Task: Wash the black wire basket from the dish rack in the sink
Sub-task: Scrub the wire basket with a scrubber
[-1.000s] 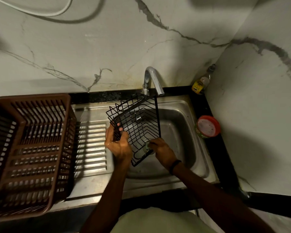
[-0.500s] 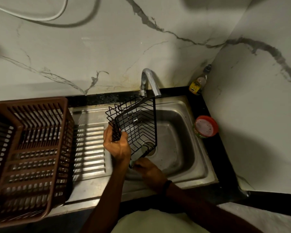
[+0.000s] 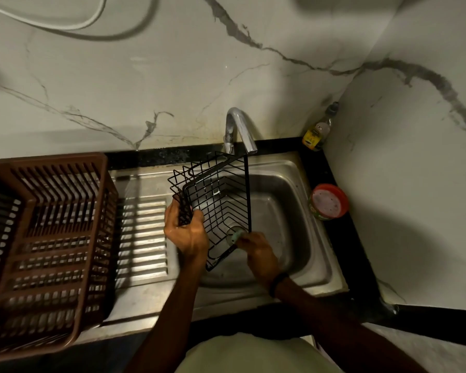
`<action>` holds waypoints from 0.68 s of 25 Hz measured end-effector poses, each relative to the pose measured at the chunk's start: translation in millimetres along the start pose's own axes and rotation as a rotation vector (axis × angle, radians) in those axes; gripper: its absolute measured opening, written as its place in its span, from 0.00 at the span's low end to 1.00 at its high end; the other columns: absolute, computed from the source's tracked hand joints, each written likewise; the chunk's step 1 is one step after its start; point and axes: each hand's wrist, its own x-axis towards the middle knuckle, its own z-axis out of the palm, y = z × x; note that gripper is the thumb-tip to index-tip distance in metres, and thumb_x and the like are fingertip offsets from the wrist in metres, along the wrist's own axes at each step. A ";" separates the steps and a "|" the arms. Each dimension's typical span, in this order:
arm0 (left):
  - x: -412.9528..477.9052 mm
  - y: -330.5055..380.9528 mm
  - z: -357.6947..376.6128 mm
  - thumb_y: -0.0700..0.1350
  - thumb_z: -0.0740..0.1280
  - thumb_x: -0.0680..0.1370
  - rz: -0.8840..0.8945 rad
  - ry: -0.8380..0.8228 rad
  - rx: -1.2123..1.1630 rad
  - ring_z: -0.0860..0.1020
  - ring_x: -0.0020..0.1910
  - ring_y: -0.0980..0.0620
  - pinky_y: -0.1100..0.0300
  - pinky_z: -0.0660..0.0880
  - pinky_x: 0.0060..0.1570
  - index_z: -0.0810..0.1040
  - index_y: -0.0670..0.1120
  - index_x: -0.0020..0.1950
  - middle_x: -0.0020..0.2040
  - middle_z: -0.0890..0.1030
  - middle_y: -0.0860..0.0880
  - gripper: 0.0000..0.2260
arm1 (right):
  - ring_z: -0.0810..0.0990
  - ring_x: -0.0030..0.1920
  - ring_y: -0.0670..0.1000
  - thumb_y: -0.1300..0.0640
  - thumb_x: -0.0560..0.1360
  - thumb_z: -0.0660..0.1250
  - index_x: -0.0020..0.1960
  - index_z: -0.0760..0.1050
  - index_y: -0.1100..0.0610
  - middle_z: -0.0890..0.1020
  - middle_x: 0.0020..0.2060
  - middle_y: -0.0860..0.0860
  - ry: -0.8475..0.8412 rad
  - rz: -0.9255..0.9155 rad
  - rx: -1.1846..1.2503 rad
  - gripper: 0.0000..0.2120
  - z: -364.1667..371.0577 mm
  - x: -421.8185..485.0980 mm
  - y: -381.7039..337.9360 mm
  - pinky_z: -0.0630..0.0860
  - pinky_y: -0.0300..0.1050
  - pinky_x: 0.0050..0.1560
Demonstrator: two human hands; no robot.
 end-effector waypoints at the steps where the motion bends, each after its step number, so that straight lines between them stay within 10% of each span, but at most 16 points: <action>1: 1.3 2.0 -0.8 0.39 0.68 0.71 -0.014 0.001 -0.025 0.82 0.53 0.45 0.55 0.83 0.49 0.78 0.31 0.63 0.58 0.79 0.31 0.22 | 0.73 0.60 0.49 0.62 0.77 0.57 0.59 0.81 0.58 0.79 0.58 0.55 -0.014 -0.127 -0.031 0.17 3.1 -5.1 -2.6 0.72 0.47 0.65; 9: 4.8 9.7 5.6 0.34 0.71 0.73 -0.197 0.046 0.016 0.83 0.53 0.45 0.51 0.84 0.49 0.80 0.55 0.57 0.57 0.83 0.42 0.19 | 0.80 0.51 0.50 0.69 0.75 0.67 0.56 0.81 0.55 0.81 0.51 0.51 0.306 0.343 0.139 0.14 -25.7 1.3 24.4 0.78 0.44 0.55; 13: 4.9 2.6 13.1 0.39 0.72 0.73 -0.358 -0.018 0.113 0.83 0.51 0.42 0.43 0.82 0.53 0.83 0.45 0.60 0.52 0.85 0.43 0.15 | 0.81 0.45 0.41 0.56 0.77 0.69 0.48 0.76 0.49 0.82 0.44 0.47 0.225 0.573 0.615 0.04 -31.5 16.7 -17.0 0.77 0.33 0.45; 17: 13.1 2.5 12.6 0.53 0.74 0.72 -0.359 -0.257 0.287 0.79 0.63 0.46 0.43 0.75 0.65 0.75 0.49 0.71 0.64 0.82 0.48 0.28 | 0.84 0.48 0.60 0.60 0.77 0.69 0.46 0.75 0.59 0.83 0.45 0.57 0.257 0.766 0.963 0.04 -13.5 32.3 -29.1 0.82 0.60 0.47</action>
